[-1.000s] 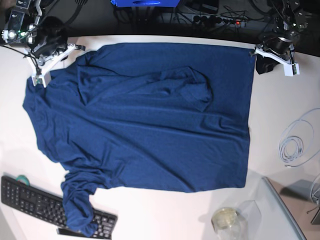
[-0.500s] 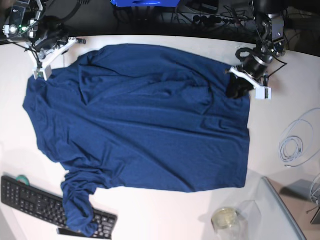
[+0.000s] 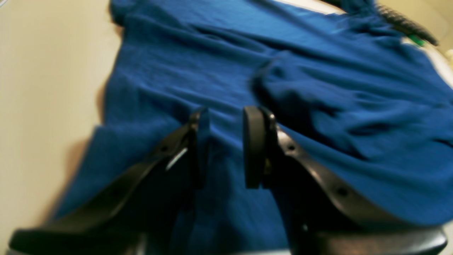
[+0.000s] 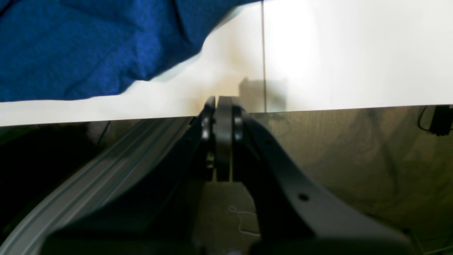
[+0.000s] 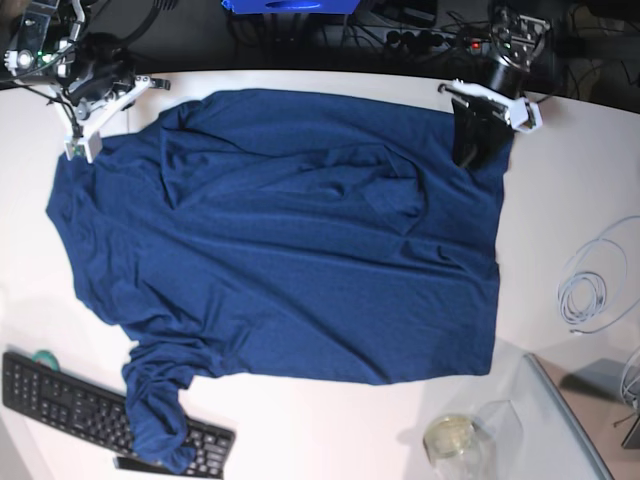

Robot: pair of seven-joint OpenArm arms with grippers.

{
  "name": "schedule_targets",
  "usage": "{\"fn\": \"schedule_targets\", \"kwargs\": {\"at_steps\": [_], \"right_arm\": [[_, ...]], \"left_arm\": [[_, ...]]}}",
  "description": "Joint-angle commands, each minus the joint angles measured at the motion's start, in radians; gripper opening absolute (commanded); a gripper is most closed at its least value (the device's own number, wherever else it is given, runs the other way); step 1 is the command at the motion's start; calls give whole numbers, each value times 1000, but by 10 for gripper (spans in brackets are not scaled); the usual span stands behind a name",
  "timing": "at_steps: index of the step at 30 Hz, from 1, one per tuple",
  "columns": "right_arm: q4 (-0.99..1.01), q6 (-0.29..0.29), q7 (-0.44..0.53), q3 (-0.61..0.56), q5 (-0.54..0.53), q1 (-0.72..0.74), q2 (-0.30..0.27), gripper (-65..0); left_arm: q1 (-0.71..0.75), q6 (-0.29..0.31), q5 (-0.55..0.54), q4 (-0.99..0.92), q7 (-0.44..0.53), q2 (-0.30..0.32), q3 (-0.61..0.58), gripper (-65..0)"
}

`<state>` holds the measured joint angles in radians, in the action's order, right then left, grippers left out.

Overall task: Layout the t-shirt on the table in an organized manner, then fold the t-shirt properly
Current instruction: 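Grasp the shirt corner with the left gripper and lift it, then pull the held corner away from the shirt with the left gripper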

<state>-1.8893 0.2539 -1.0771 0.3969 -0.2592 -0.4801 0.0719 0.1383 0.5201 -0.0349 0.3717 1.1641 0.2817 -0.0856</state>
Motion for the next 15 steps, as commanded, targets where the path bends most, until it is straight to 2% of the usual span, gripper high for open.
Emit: {"fn": "schedule_targets", "kwargs": {"at_steps": [1, 6, 8, 9, 10, 12, 13, 15], "right_arm": [[-14, 2, 7, 3, -5, -6, -2, -650], [-97, 2, 7, 3, -7, -52, -2, -650], [-123, 2, 10, 3, -7, -62, -1, -650], [-123, 2, 19, 3, -7, -64, 1, -650], [-123, 2, 36, 7, -7, -68, 4, -650], [-120, 2, 79, 4, -5, -93, 1, -650], [-120, 2, 108, 4, -5, -101, 1, -650], [-120, 2, 142, 3, -5, -110, 4, -650]], "left_arm": [[70, -45, 157, -72, -1166, -40, -29, -504], [76, -45, 149, -106, -1173, -48, -27, -507], [114, -39, 106, -56, -1134, -40, 2, -548], [182, -39, 53, 31, -1068, -37, 47, -615], [277, -39, -10, 171, -978, -20, 103, -650], [499, -44, -84, 490, -861, 6, 200, -650], [587, -44, -113, 656, -864, 3, 244, -650], [668, -39, -185, 861, -915, -3, 324, -650]]}}
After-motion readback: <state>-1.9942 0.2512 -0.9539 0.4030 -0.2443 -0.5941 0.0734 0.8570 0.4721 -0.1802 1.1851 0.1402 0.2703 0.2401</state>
